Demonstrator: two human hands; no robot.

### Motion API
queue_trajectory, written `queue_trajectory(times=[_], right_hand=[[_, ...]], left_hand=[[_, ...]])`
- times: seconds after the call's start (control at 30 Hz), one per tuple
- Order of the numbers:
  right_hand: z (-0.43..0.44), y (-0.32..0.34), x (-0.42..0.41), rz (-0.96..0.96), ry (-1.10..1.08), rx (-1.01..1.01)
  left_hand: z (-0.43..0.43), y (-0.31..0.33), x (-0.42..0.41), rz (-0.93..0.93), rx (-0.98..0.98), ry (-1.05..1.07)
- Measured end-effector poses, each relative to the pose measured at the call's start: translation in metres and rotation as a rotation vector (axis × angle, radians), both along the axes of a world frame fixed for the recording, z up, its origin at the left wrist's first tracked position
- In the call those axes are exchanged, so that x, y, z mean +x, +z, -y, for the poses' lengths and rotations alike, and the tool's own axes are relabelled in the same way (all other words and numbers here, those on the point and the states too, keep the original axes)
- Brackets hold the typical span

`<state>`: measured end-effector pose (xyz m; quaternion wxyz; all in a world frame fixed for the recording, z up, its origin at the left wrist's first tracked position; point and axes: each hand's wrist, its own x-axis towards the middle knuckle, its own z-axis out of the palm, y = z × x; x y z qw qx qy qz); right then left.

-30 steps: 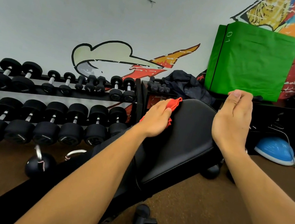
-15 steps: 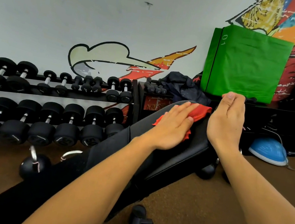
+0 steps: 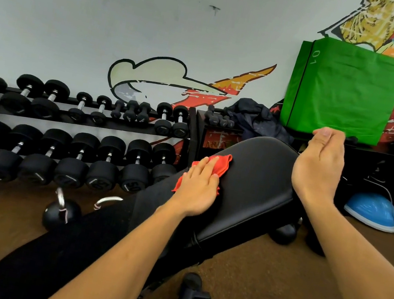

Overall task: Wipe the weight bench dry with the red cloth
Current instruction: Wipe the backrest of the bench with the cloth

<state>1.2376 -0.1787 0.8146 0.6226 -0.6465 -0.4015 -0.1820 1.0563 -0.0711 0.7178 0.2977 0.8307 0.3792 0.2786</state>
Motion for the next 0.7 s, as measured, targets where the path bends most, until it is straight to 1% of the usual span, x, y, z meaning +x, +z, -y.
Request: queue_trajectory(times=[0.13,0.27,0.4,0.53,0.6,0.63,0.7], right_hand=[[0.001,0.0,-0.003,0.029,-0.014,0.002],[0.002,-0.002,-0.006,0.052,-0.029,0.016],[0.006,-0.001,-0.012,0.113,-0.064,-0.003],[0.015,-0.007,-0.026,0.206,-0.018,-0.095],[0.025,-0.015,-0.039,0.267,0.027,-0.077],[0.032,-0.021,-0.047,0.268,0.071,-0.045],[0.048,-0.031,-0.071,0.172,0.207,0.017]], left_hand=[[0.038,0.007,-0.003,0.083,0.046,-0.067],[0.075,0.007,-0.004,0.18,0.135,-0.145],[0.1,-0.001,-0.015,0.289,0.19,-0.127],[0.119,-0.003,-0.037,0.335,0.217,-0.113],[0.122,0.003,-0.057,0.381,0.147,-0.122],[0.123,0.007,-0.068,0.412,0.076,-0.128],[0.126,0.015,-0.091,0.539,-0.162,-0.145]])
